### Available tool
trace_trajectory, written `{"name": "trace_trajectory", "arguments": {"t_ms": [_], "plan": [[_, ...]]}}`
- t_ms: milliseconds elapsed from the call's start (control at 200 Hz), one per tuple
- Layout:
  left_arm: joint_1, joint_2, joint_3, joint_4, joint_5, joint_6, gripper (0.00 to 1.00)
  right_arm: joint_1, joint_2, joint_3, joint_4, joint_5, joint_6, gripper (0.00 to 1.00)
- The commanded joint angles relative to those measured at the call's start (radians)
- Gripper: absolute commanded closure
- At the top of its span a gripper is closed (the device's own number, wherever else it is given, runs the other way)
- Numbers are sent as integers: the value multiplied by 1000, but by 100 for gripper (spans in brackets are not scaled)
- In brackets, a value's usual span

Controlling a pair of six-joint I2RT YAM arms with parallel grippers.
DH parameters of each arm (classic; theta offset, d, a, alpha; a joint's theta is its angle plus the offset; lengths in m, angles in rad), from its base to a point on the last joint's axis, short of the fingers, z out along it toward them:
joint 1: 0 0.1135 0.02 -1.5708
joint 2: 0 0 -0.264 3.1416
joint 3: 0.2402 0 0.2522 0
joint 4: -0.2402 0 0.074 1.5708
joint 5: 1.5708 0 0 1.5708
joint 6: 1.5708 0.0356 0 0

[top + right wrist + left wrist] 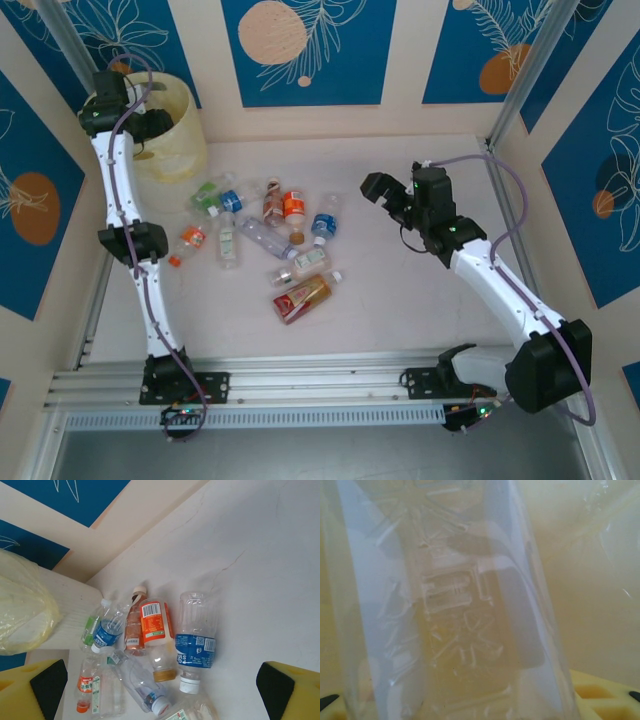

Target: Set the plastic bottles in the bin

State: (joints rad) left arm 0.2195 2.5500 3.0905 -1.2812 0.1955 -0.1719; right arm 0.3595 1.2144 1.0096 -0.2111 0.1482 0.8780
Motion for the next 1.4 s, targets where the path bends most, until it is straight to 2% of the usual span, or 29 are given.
{"name": "trace_trajectory", "arguments": {"t_ms": [0,615,905,1190,1340,1395], "plan": [[-4,17,33,-38,34,32,41,10,11,39,-10,-15,-20,0],[-4,-55,39,15,51,21,30,16,11,38,-17,-18,-31,0],[-3,-132,69,83,172,-40,26,15,3,30,-11,-16,-45,0],[-6,-221,69,85,213,-59,22,15,-4,6,10,-14,-57,1],[-22,-271,65,69,245,-67,14,15,-17,-26,56,-23,-75,0],[-47,-292,63,59,228,-55,2,16,-23,-55,97,-33,-100,0]]}}
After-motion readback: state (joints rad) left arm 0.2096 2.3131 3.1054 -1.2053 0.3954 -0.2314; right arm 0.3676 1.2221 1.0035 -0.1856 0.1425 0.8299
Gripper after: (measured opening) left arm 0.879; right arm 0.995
